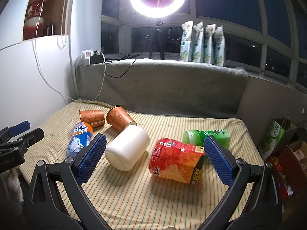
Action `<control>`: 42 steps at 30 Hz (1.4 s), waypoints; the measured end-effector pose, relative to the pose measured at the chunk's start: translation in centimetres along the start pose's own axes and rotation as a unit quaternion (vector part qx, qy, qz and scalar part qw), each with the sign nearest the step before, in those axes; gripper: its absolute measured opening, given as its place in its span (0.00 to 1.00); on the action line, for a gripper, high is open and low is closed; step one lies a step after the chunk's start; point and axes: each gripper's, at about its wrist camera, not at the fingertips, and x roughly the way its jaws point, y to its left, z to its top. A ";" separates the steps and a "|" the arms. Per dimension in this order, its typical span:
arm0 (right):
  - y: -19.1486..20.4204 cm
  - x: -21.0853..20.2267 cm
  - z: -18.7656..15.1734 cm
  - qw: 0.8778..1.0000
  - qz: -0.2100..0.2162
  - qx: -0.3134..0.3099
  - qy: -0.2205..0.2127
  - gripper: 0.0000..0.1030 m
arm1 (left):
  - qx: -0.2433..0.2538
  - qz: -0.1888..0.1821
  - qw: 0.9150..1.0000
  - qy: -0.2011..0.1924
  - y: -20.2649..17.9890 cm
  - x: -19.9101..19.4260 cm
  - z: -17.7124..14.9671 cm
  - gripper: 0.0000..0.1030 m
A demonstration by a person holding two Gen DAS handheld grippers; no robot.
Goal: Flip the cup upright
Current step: 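Move the right tool toward the copper cup lying beside the white container, then close the right gripper around the side of the copper cup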
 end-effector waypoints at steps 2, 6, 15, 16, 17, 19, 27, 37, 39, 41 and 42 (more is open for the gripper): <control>0.4 0.7 0.3 1.000 0.007 -0.010 0.006 1.00 | -0.004 0.003 1.000 0.004 0.3 0.2 -0.1 0.81; 1.1 2.8 1.1 0.998 0.042 -0.023 0.036 1.00 | -0.014 0.007 1.000 0.013 1.3 0.6 -0.1 0.81; 3.1 8.9 3.7 0.989 0.088 -0.069 0.100 1.00 | -0.032 0.023 0.999 0.029 3.3 1.6 -0.1 0.81; 3.3 9.4 4.0 0.988 0.090 -0.074 0.106 1.00 | -0.034 0.024 0.999 0.030 3.4 1.7 -0.1 0.81; 3.8 10.3 4.3 0.985 0.093 -0.085 0.114 1.00 | -0.036 0.025 0.999 0.031 3.6 1.8 0.0 0.81; 4.5 11.7 4.8 0.982 0.100 -0.100 0.128 1.00 | -0.040 0.028 0.998 0.031 4.0 1.9 0.1 0.81; 7.1 18.3 5.7 0.960 0.119 -0.152 0.205 1.00 | -0.057 0.041 0.997 0.036 5.7 2.6 0.2 0.81; 10.9 24.8 4.6 0.926 0.108 -0.223 0.285 1.00 | -0.080 0.052 0.995 0.039 7.8 3.1 0.1 0.81; 11.3 25.9 4.3 0.921 0.103 -0.232 0.296 1.00 | -0.083 0.053 0.994 0.041 8.2 3.2 0.0 0.81; 11.6 27.1 3.9 0.916 0.098 -0.239 0.306 1.00 | -0.086 0.056 0.994 0.044 8.4 3.3 0.0 0.81; 11.7 27.4 3.8 0.915 0.095 -0.241 0.309 1.00 | -0.088 0.057 0.994 0.045 8.6 3.3 0.0 0.81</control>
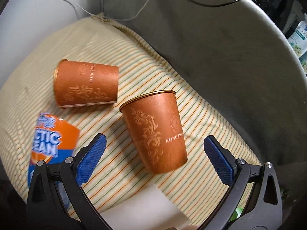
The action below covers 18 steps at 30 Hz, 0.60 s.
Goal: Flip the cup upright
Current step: 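Close the right gripper around the side of the copper cup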
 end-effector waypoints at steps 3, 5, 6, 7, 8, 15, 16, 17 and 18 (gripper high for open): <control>0.1 1.0 0.5 1.000 -0.005 -0.004 0.008 1.00 | -0.004 0.004 1.000 -0.001 0.3 0.1 0.2 0.81; 0.0 1.5 0.9 1.000 0.001 -0.003 0.015 1.00 | -0.004 0.005 1.000 -0.003 0.4 0.2 0.3 0.81; -0.1 1.4 0.7 1.000 0.003 -0.002 0.017 0.97 | -0.004 0.006 1.000 -0.004 0.4 0.2 0.3 0.81; -0.1 1.6 0.9 1.000 0.006 -0.002 0.021 0.93 | -0.003 0.006 1.000 -0.004 0.3 0.2 0.3 0.81; 0.1 1.9 1.1 1.000 0.008 -0.003 0.024 0.91 | -0.003 0.006 1.000 -0.005 0.3 0.3 0.4 0.81; 0.4 3.0 1.1 0.999 0.007 -0.015 0.040 0.69 | 0.004 0.004 1.000 -0.009 -0.1 0.2 0.4 0.81; 0.3 2.9 1.1 0.999 0.009 -0.013 0.039 0.68 | 0.005 0.004 1.000 -0.010 -0.1 0.2 0.4 0.81; 0.3 2.8 1.1 0.999 0.009 -0.012 0.037 0.68 | 0.006 0.004 1.000 -0.011 -0.1 0.1 0.4 0.81; 0.2 2.6 1.0 0.999 0.010 -0.011 0.034 0.68 | 0.006 0.005 1.000 -0.012 -0.1 0.0 0.4 0.81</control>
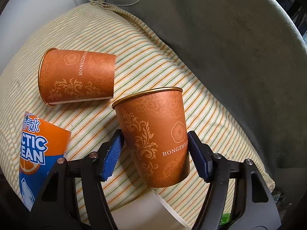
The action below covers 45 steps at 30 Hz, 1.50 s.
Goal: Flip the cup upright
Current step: 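Close the right gripper around the side of the copper cup, then lift the copper cup with the right gripper and rotate it rim-up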
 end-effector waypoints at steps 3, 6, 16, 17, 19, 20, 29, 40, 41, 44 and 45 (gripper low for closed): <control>-0.3 -0.9 -0.3 1.000 -0.001 0.006 -0.014 0.68 | 0.000 0.001 1.000 -0.002 0.0 -0.2 0.0 0.81; -0.4 -1.9 -0.2 0.999 0.001 0.015 -0.029 0.67 | 0.004 0.002 1.000 -0.004 -0.1 -0.4 0.0 0.81; -1.4 -8.8 -2.4 0.993 0.040 0.044 -0.100 0.67 | 0.018 -0.003 1.000 -0.007 -1.3 -1.3 -0.1 0.81; -1.5 -9.6 -2.9 0.992 0.046 0.048 -0.106 0.67 | 0.020 -0.005 1.000 -0.007 -1.6 -1.4 -0.1 0.81; -1.6 -11.0 -3.8 0.990 0.060 0.054 -0.116 0.67 | 0.024 -0.012 1.000 -0.007 -2.0 -1.6 -0.2 0.81; -1.7 -11.8 -4.5 0.988 0.071 0.061 -0.121 0.67 | 0.026 -0.015 1.000 -0.005 -2.3 -1.6 -0.2 0.81; -1.2 -15.9 -12.3 0.973 0.161 0.113 -0.119 0.68 | 0.049 -0.048 0.998 0.013 -5.1 -2.1 -0.8 0.81; -0.4 -12.3 -20.0 0.934 0.280 0.216 -0.053 0.68 | 0.058 -0.096 0.992 0.055 -7.3 -2.2 -2.2 0.81; -0.2 -11.7 -20.5 0.929 0.288 0.227 -0.047 0.68 | 0.058 -0.100 0.991 0.062 -7.6 -2.1 -2.5 0.81; 0.3 -10.3 -21.8 0.922 0.294 0.249 -0.031 0.68 | 0.055 -0.118 0.988 0.088 -8.0 -1.6 -3.0 0.81; 0.3 -9.7 -21.8 0.921 0.295 0.254 -0.028 0.68 | 0.053 -0.123 0.986 0.097 -8.1 -1.4 -3.1 0.81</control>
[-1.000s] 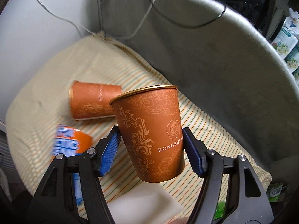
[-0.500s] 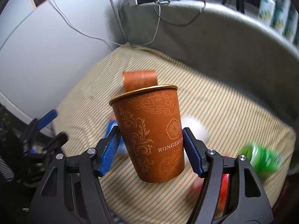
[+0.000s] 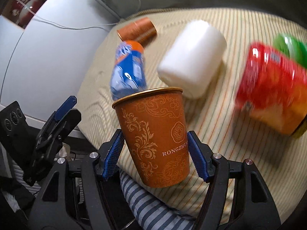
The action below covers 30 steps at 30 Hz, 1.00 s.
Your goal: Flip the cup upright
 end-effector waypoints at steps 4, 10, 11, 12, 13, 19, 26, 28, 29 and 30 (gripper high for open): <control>-0.7 0.9 -0.2 1.000 0.000 0.015 0.007 0.68 | -0.007 -0.015 1.000 0.023 -0.5 0.6 -0.3 0.81; -1.1 0.8 -0.8 1.000 -0.007 0.011 0.010 0.71 | -0.017 -0.029 0.998 0.049 -0.9 1.2 -0.6 0.81; -1.0 0.7 -0.7 1.000 -0.009 0.009 0.009 0.74 | -0.020 -0.033 0.998 0.054 -1.0 1.4 -0.6 0.81; -0.9 0.5 -0.6 1.000 -0.013 0.006 0.006 0.80 | -0.023 -0.037 0.997 0.059 -1.0 1.5 -0.6 0.81; -0.8 0.3 -0.6 1.000 -0.017 0.000 0.002 0.83 | -0.026 -0.041 0.997 0.063 -1.1 1.6 -0.6 0.81; -0.9 -2.5 -1.5 0.998 -0.027 -0.024 -0.042 0.83 | -0.055 -0.072 0.992 0.090 -1.7 2.5 -0.7 0.81; -1.3 -7.5 -3.7 0.991 -0.052 -0.043 -0.114 0.83 | -0.137 -0.125 0.972 0.143 -2.9 5.1 -1.3 0.81; -1.6 -8.6 -4.0 0.990 -0.057 -0.041 -0.125 0.83 | -0.159 -0.126 0.968 0.148 -3.0 5.8 -1.4 0.81; -2.0 -9.0 -4.2 0.989 -0.059 -0.038 -0.130 0.83 | -0.168 -0.125 0.966 0.149 -3.1 6.1 -1.5 0.80; -2.2 -9.2 -4.3 0.989 -0.060 -0.035 -0.134 0.83 | -0.173 -0.122 0.966 0.149 -3.1 6.2 -1.5 0.80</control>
